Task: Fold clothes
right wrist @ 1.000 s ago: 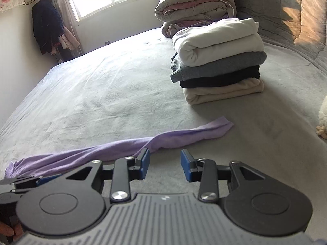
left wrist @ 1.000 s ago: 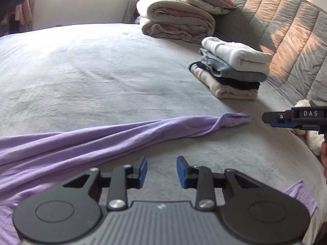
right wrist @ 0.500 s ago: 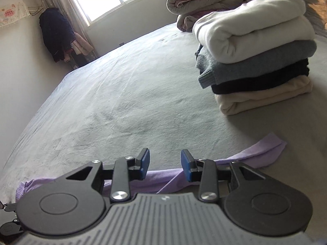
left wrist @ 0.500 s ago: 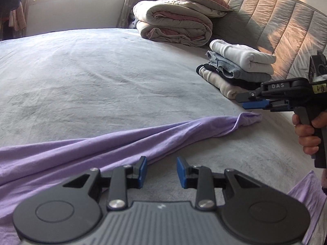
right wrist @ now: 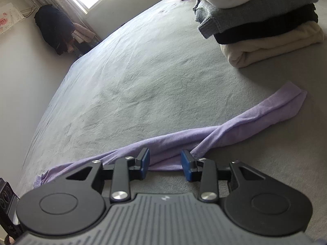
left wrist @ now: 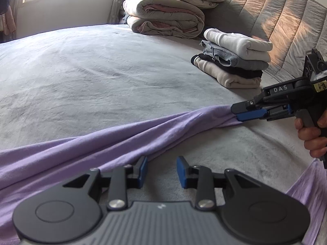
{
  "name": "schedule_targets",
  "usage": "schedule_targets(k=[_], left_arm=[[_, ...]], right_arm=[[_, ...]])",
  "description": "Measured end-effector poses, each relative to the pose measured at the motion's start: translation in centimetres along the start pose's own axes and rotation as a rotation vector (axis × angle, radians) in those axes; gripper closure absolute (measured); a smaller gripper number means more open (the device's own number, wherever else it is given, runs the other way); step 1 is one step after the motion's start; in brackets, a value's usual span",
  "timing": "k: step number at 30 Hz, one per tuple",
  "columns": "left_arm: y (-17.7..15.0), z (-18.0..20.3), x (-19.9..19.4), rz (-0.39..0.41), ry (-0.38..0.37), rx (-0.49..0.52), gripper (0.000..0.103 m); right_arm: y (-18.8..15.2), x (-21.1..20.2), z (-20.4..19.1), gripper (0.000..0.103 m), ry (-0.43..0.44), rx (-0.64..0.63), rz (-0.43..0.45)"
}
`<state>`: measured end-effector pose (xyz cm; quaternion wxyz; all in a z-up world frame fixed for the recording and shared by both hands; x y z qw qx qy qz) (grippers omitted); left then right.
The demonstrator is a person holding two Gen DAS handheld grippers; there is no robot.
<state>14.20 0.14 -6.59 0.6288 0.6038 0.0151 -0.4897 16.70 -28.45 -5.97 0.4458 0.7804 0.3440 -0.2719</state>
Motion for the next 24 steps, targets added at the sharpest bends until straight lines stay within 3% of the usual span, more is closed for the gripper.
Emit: schedule_targets(k=[8,11,13,16,21,24], left_arm=[[0.0,-0.8,0.1,0.017,0.012,-0.024,0.071],[-0.1,-1.1,0.2,0.029,0.009,-0.035,0.071],[-0.1,-1.0,0.3,0.031,0.016,-0.026,0.071],[-0.1,-0.8,0.3,0.034,0.026,-0.013,0.071],[0.2,-0.4,-0.2,0.045,0.034,-0.007,0.071],[0.5,0.2,-0.7,0.058,0.036,0.006,0.063]], right_arm=[[-0.4,1.4,0.1,0.066,-0.005,0.065,0.02],[-0.5,1.3,0.2,0.073,-0.009,0.084,0.057],[-0.6,1.2,0.2,0.091,-0.02,0.087,0.071],[-0.5,0.4,0.0,0.1,-0.026,0.074,0.095],[-0.1,-1.7,-1.1,0.1,-0.002,0.033,0.148],[0.1,-2.9,-1.6,0.1,0.026,0.028,0.172]])
Point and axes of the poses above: each gripper's, at about its wrist camera, not at the fingertips, and x roughly the way its jaws point, z to its right, y to its top, the point moved 2 cm from there along x, roughly the way its jaws point, and after that the axes turned 9 degrees about -y, right-handed, at the moved point
